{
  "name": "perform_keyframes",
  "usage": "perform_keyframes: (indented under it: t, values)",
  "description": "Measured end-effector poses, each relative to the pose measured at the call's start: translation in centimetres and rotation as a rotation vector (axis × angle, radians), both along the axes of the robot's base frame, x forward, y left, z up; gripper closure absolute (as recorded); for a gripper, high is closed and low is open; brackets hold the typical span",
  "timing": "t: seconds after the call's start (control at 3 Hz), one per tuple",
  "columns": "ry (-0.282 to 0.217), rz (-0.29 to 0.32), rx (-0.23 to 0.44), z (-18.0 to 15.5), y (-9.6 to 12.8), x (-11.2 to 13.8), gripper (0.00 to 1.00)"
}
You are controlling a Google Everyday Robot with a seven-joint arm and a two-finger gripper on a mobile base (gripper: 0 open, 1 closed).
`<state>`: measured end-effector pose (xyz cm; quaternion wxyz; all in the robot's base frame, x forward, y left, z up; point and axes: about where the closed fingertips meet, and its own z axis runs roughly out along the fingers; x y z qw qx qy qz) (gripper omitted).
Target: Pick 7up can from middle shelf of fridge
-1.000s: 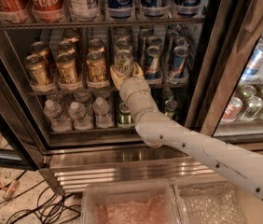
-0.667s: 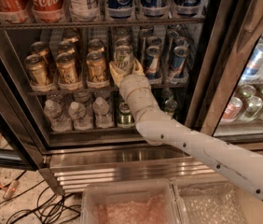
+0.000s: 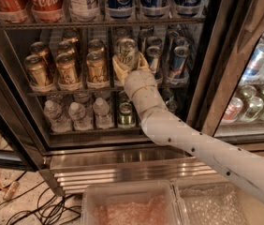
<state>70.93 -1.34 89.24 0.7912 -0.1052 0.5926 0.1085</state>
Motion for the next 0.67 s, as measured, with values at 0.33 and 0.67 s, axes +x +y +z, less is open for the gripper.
perform_keyframes:
  t: [0.33,0.67]
  values:
    - [0.02,0.014,0.0,0.3,-0.8,-2.5,1.0]
    - [0.06,0.039,0.004,0.8,-1.5,-6.1,1.0]
